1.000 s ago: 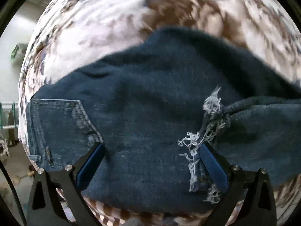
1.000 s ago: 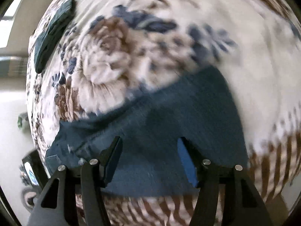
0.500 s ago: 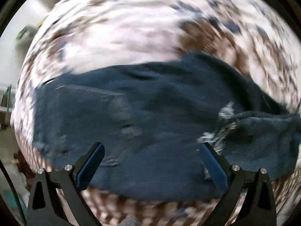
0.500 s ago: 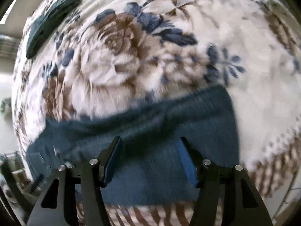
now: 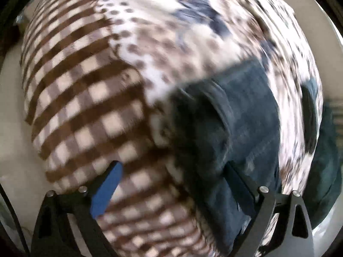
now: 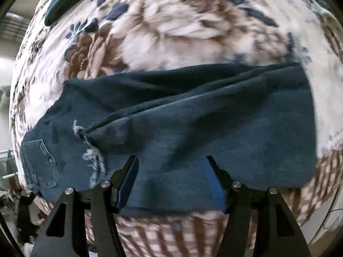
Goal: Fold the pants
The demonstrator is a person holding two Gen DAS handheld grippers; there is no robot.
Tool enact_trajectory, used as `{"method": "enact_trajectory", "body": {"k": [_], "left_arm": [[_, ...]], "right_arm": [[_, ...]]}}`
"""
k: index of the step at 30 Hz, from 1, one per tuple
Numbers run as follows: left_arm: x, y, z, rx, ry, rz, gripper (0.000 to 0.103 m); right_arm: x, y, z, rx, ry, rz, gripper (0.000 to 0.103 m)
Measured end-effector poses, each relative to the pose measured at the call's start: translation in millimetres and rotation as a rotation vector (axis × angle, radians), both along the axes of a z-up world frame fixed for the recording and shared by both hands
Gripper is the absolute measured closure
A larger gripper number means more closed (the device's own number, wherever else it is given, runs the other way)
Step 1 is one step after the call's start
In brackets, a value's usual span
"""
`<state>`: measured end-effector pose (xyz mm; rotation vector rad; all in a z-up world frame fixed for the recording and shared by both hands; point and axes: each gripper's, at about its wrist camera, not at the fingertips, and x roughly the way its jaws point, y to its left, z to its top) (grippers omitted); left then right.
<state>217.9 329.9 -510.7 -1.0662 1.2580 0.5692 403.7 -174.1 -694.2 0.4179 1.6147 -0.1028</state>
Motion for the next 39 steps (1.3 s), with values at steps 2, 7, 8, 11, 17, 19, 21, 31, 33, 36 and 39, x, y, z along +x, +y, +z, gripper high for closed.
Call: {"method": "enact_trajectory", "body": {"k": [2, 7, 8, 11, 17, 19, 21, 31, 33, 36, 39], "left_arm": [[3.0, 7.7, -9.0, -0.035, -0.049, 0.027, 0.009], [30.0, 11.0, 7.7, 0.026, -0.156, -0.034, 0.04], [34.6, 10.0, 7.7, 0.039, -0.157, -0.045, 0.04], [39.5, 14.6, -19.8, 0.007, -0.14, -0.05, 0.032], [40.5, 23.5, -16.4, -0.018, -0.229, -0.004, 0.029], [44.0, 13.8, 4.0, 0.049, -0.256, -0.041, 0.046], [49.4, 5.2, 15.3, 0.1, -0.278, -0.092, 0.055], [58.6, 12.2, -9.0, 0.053, -0.253, -0.064, 0.073], [61.7, -1.7, 20.4, 0.137, -0.263, -0.121, 0.075], [71.4, -33.7, 65.2, 0.258, -0.287, -0.259, 0.076], [80.7, -71.6, 105.1, 0.346, -0.327, -0.404, 0.077]], "right_arm": [[6.2, 8.5, -3.7, 0.008, 0.006, -0.004, 0.038], [12.7, 21.3, -3.0, -0.025, 0.003, 0.026, 0.038], [12.9, 24.2, -3.7, -0.029, 0.006, 0.031, 0.038], [17.9, 39.7, -10.3, -0.034, 0.023, 0.036, 0.038], [19.3, 53.3, -12.5, -0.023, 0.03, 0.019, 0.038], [21.0, 45.5, -13.8, -0.018, 0.027, 0.014, 0.038], [18.2, 43.4, -13.0, -0.02, 0.027, 0.02, 0.038], [5.2, 29.0, -12.2, -0.012, 0.026, -0.007, 0.038], [2.0, 24.9, -11.4, -0.071, 0.038, 0.008, 0.038], [-2.4, 16.1, -9.8, -0.141, 0.056, 0.018, 0.038], [-7.0, 6.7, -6.0, -0.155, 0.046, 0.021, 0.038]]}}
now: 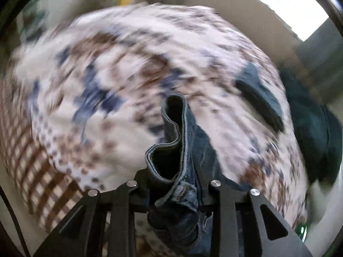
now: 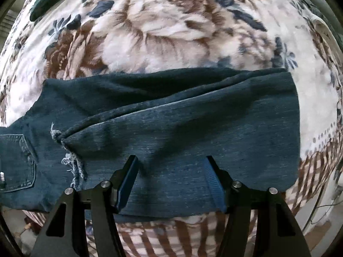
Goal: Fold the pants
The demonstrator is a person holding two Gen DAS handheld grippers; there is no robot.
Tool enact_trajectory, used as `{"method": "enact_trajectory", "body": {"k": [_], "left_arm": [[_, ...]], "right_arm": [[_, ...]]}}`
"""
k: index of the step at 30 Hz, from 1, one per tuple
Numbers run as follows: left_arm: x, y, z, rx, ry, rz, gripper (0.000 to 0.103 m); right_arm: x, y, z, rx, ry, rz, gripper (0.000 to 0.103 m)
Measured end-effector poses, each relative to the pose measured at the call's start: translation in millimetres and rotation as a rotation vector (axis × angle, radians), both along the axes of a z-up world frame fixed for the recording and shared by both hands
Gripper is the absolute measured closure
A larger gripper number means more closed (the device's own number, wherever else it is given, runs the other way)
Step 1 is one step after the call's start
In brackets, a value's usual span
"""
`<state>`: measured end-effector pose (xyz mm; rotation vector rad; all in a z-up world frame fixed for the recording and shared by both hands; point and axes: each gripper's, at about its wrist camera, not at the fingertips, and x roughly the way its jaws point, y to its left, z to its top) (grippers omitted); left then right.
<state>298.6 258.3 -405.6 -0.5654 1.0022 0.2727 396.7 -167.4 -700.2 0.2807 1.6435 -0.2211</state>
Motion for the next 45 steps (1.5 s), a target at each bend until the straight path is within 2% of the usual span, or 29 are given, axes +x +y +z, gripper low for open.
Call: {"method": "enact_trajectory", "body": {"k": [4, 5, 7, 9, 12, 13, 15, 19, 22, 26, 28, 29, 30, 36, 39, 40, 41, 43, 44, 45], "left_arm": [[12.4, -61.7, 40.3, 0.075, -0.05, -0.154, 0.077], [12.1, -80.0, 47.8, 0.067, -0.066, -0.197, 0.077], [16.7, -125.6, 56.4, 0.088, -0.077, -0.291, 0.078], [21.3, -182.6, 55.7, 0.075, -0.083, -0.399, 0.078], [25.2, -260.0, 36.1, 0.081, -0.038, -0.534, 0.078], [26.9, -293.8, 18.4, 0.108, 0.007, -0.597, 0.078], [27.5, -334.6, -12.4, 0.132, 0.082, -0.676, 0.078], [26.4, -372.9, -64.5, 0.166, 0.214, -0.73, 0.078], [24.7, -381.8, -78.9, 0.182, 0.263, -0.744, 0.075], [20.4, -382.3, -72.8, 0.13, 0.303, -0.744, 0.065], [16.5, -379.3, -65.6, 0.139, 0.311, -0.745, 0.043], [14.3, -377.1, -62.6, 0.154, 0.318, -0.743, 0.019], [13.7, -374.6, -57.8, 0.173, 0.322, -0.74, 0.009], [14.9, -330.9, -32.2, 0.266, 0.331, -0.661, 0.009], [17.0, -297.3, -24.5, 0.305, 0.345, -0.603, 0.009], [17.7, -284.2, -22.1, 0.316, 0.346, -0.583, 0.009], [18.5, -270.4, -20.2, 0.325, 0.346, -0.562, 0.009], [20.3, -243.8, -17.9, 0.352, 0.344, -0.515, 0.009], [21.8, -230.0, -18.5, 0.36, 0.354, -0.488, 0.009], [22.5, -217.6, -19.8, 0.361, 0.363, -0.464, 0.009]], "right_arm": [[-8.0, -21.3, 12.9, 0.0, -0.029, -0.03, 0.038], [-11.9, -31.7, 17.8, 0.001, -0.038, -0.053, 0.038], [-21.0, -52.2, 25.4, 0.006, -0.052, -0.097, 0.038], [-34.0, -80.3, 35.0, 0.005, -0.067, -0.153, 0.038], [-57.0, -126.7, 44.1, -0.022, -0.077, -0.216, 0.038], [-62.4, -138.8, 44.1, -0.029, -0.072, -0.225, 0.038], [-75.5, -169.3, 43.0, -0.039, -0.059, -0.258, 0.038], [-96.2, -218.1, 37.4, -0.049, -0.042, -0.281, 0.038], [-105.2, -240.8, 32.9, -0.028, -0.036, -0.271, 0.038], [-100.5, -244.9, 34.6, -0.008, -0.047, -0.2, 0.038], [-94.8, -239.0, 35.8, -0.008, -0.053, -0.164, 0.038], [-92.9, -237.7, 38.2, -0.002, -0.059, -0.151, 0.038], [-90.6, -234.5, 40.4, 0.004, -0.065, -0.142, 0.038], [-65.4, -219.6, 56.6, 0.105, -0.121, -0.124, 0.038], [-48.1, -206.7, 63.3, 0.229, -0.152, -0.14, 0.037], [-42.3, -201.7, 63.4, 0.275, -0.161, -0.145, 0.035], [-34.5, -192.1, 65.9, 0.34, -0.175, -0.149, 0.029], [-21.7, -178.2, 66.3, 0.428, -0.186, -0.134, 0.027], [-17.7, -150.7, 66.9, 0.451, -0.184, -0.116, 0.026], [-11.5, -140.8, 62.9, 0.473, -0.177, -0.099, 0.025]]}}
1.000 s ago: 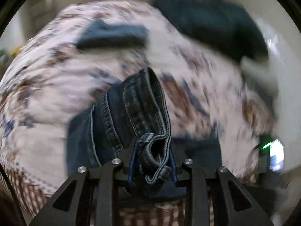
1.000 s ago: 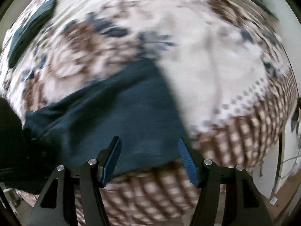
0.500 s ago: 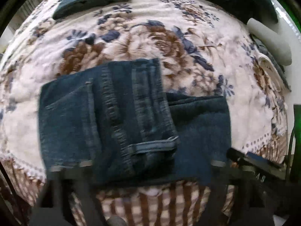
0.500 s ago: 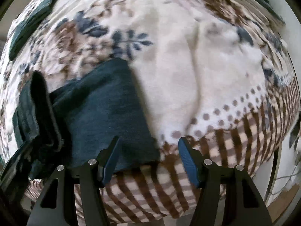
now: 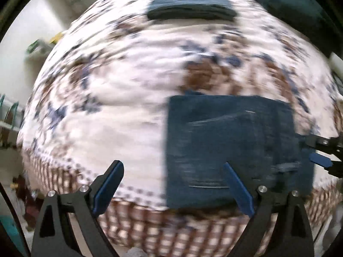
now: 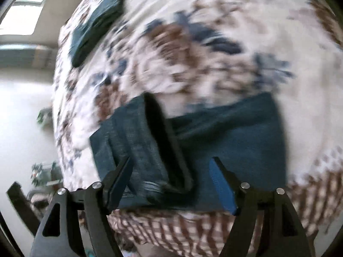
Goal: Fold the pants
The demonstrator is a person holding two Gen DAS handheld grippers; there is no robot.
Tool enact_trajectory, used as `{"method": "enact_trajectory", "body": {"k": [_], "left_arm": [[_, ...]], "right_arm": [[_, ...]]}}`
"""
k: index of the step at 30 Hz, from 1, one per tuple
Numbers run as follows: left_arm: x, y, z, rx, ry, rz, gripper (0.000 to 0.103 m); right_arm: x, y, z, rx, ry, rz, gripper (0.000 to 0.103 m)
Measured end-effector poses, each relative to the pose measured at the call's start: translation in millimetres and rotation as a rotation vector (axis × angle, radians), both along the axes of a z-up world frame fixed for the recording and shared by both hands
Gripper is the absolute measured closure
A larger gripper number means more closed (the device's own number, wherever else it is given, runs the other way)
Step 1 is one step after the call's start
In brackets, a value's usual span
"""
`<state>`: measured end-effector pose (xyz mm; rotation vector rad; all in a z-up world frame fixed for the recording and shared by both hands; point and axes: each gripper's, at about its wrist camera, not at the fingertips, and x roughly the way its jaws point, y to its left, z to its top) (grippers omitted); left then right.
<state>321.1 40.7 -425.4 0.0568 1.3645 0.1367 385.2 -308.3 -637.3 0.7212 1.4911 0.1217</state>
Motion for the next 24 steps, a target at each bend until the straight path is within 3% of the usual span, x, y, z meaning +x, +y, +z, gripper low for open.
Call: {"method": "enact_trajectory", "body": {"k": [4, 7, 9, 10, 11, 12, 16, 20, 24], "left_arm": [[-1.3, 39.6, -14.1, 0.039, 0.026, 0.083, 0.009], [-2.6, 56.0, -24.9, 0.046, 0.045, 0.133, 0.009], [-3.1, 61.6, -27.7, 0.038, 0.052, 0.157, 0.009], [-3.7, 62.8, -28.7, 0.035, 0.052, 0.169, 0.009], [-3.5, 62.9, -28.5, 0.026, 0.055, 0.177, 0.009], [-3.3, 62.2, -28.2, 0.015, 0.057, 0.181, 0.009], [1.8, 55.9, -19.7, -0.009, 0.047, 0.167, 0.009], [13.6, 42.7, -4.9, -0.065, 0.02, 0.138, 0.009], [28.4, 18.1, -1.8, -0.123, 0.009, 0.088, 0.009]], "right_arm": [[17.8, 28.8, -32.9, 0.044, 0.077, 0.071, 0.025], [23.1, 44.4, -71.2, 0.153, 0.166, 0.076, 0.023], [22.3, 57.9, -78.5, 0.173, 0.147, 0.092, 0.028], [21.4, 65.6, -72.7, 0.133, 0.117, 0.115, 0.037], [20.4, 70.6, -69.7, 0.112, 0.099, 0.134, 0.06], [19.5, 73.8, -63.3, 0.091, 0.081, 0.147, 0.074], [9.2, 60.8, -12.3, 0.069, 0.007, 0.102, 0.086], [-19.7, -7.2, 42.9, 0.016, -0.037, -0.026, 0.087], [-49.0, -89.2, 51.3, -0.132, 0.001, -0.11, 0.088]]}}
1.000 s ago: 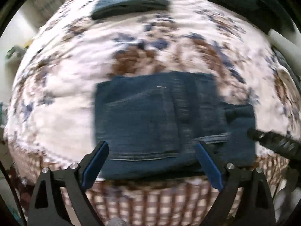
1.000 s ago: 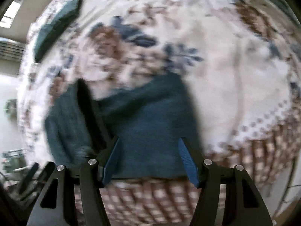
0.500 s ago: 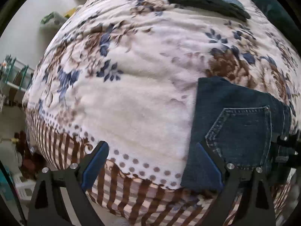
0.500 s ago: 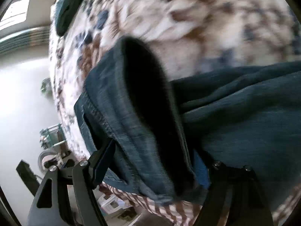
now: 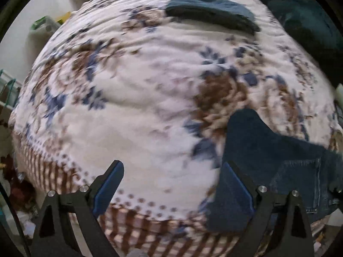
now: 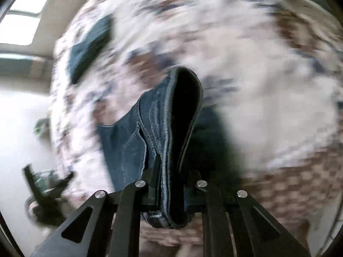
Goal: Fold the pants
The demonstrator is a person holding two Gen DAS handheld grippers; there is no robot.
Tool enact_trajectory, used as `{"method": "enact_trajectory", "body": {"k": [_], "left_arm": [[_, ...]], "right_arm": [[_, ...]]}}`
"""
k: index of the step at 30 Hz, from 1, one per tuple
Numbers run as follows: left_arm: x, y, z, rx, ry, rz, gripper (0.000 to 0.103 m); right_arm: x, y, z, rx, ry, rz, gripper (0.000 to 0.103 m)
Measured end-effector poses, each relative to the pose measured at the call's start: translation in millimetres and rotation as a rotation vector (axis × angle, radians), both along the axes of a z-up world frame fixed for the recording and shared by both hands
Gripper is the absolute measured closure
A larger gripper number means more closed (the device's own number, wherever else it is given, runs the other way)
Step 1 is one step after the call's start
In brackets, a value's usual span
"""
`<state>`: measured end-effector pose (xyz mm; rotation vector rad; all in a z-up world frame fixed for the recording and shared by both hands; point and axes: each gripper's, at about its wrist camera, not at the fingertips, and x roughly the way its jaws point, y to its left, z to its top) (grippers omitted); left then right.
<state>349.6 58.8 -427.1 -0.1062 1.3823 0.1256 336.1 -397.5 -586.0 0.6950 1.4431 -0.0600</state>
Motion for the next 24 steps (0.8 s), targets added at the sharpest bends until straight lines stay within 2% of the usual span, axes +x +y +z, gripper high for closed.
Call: {"method": "enact_trajectory", "body": {"k": [3, 4, 5, 7, 8, 12, 15, 17, 20, 21, 24], "left_arm": [[12.6, -20.0, -7.9, -0.043, 0.015, -0.036, 0.009], [17.8, -27.8, -12.7, -0.066, 0.026, -0.052, 0.009], [23.4, -36.1, -19.1, -0.084, 0.039, -0.069, 0.009], [34.8, -50.4, -34.7, -0.129, 0.073, -0.089, 0.009], [42.2, -56.7, -45.2, -0.154, 0.098, -0.096, 0.009], [72.9, -73.1, -87.1, -0.259, 0.212, -0.062, 0.009], [81.5, -75.9, -109.6, -0.32, 0.255, 0.0, 0.009], [86.9, -81.3, -121.8, -0.33, 0.263, -0.009, 0.011], [88.7, -81.9, -128.0, -0.376, 0.238, -0.006, 0.048], [90.1, -80.1, -129.4, -0.394, 0.238, -0.002, 0.055], [98.8, -63.1, -140.9, -0.434, 0.25, 0.042, 0.057]], "right_arm": [[-16.6, -49.4, -25.4, -0.06, 0.073, -0.053, 0.088], [-19.6, -59.6, -37.2, -0.032, 0.095, -0.064, 0.088], [-22.6, -68.6, -54.9, 0.046, 0.126, -0.074, 0.087], [-26.3, -76.1, -72.9, 0.092, 0.162, -0.096, 0.064], [-31.0, -81.0, -76.8, 0.086, 0.181, -0.126, 0.049], [-52.0, -91.1, -69.6, 0.126, 0.118, -0.257, 0.033], [-71.0, -91.5, -75.9, 0.188, 0.107, -0.344, 0.032], [-80.4, -83.6, -91.8, 0.245, 0.13, -0.391, 0.032], [-92.8, -76.2, -112.1, 0.291, 0.139, -0.433, 0.032], [-93.9, -74.3, -117.7, 0.294, 0.135, -0.429, 0.032], [-98.1, -77.5, -125.1, 0.219, 0.159, -0.4, 0.032]]}}
